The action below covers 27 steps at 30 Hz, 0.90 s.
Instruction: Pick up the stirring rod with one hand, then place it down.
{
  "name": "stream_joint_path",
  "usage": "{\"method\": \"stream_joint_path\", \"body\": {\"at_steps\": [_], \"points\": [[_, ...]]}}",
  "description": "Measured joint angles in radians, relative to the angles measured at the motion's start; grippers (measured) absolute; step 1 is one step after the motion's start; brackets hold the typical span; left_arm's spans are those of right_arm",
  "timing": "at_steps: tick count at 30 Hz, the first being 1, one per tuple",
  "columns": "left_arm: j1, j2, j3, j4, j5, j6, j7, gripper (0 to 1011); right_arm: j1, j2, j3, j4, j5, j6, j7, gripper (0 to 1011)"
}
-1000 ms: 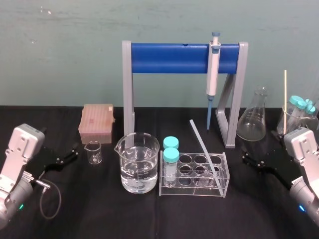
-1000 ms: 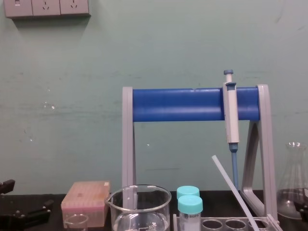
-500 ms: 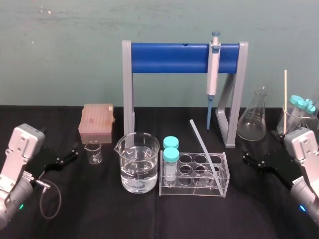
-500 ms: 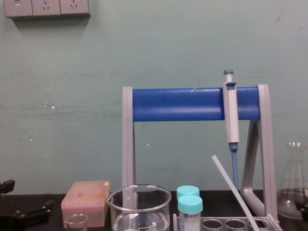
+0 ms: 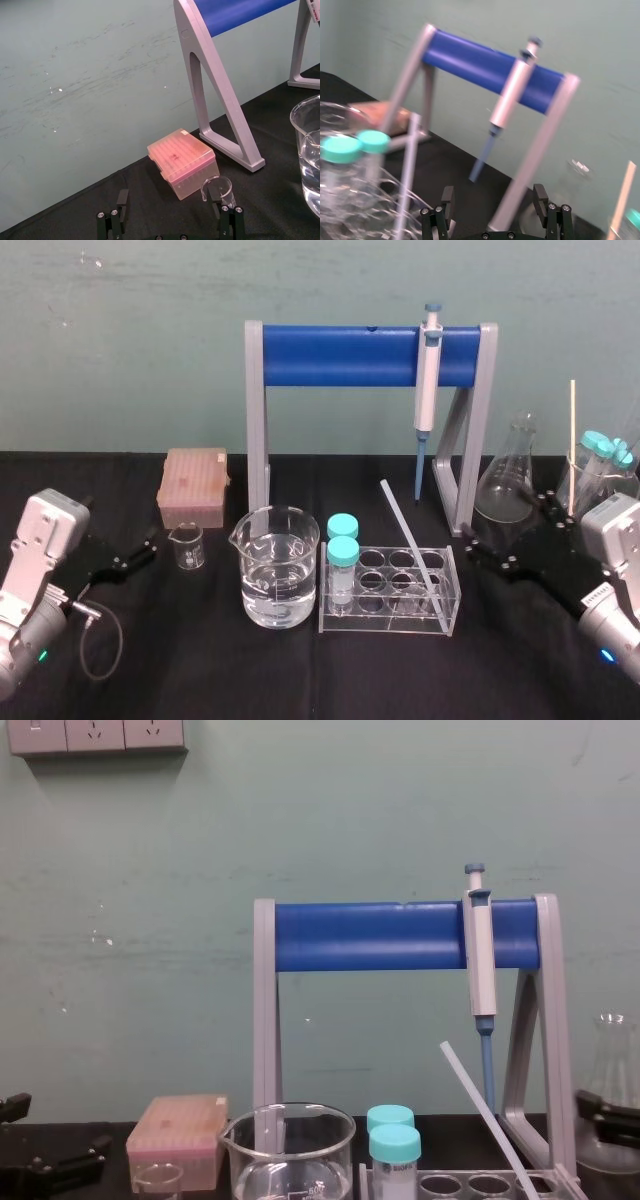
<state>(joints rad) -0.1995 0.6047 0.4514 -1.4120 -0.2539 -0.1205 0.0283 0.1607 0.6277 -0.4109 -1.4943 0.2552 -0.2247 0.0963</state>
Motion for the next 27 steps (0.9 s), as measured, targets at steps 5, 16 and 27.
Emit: {"method": "stream_joint_path", "body": {"at_steps": [5, 16, 27], "points": [[0.0, 0.0, 0.0, 0.0, 0.0, 0.0, 0.0, 1000, 0.024, -0.006, -0.013, -0.004, 0.009, -0.031, 0.08, 1000], [0.0, 0.0, 0.0, 0.0, 0.0, 0.0, 0.0, 1000, 0.147, -0.075, -0.039, 0.103, 0.087, 0.0, 0.271, 1000], [0.0, 0.0, 0.0, 0.0, 0.0, 0.0, 0.0, 1000, 0.229, -0.137, -0.066, 0.218, 0.138, 0.081, 0.425, 1000]]}}
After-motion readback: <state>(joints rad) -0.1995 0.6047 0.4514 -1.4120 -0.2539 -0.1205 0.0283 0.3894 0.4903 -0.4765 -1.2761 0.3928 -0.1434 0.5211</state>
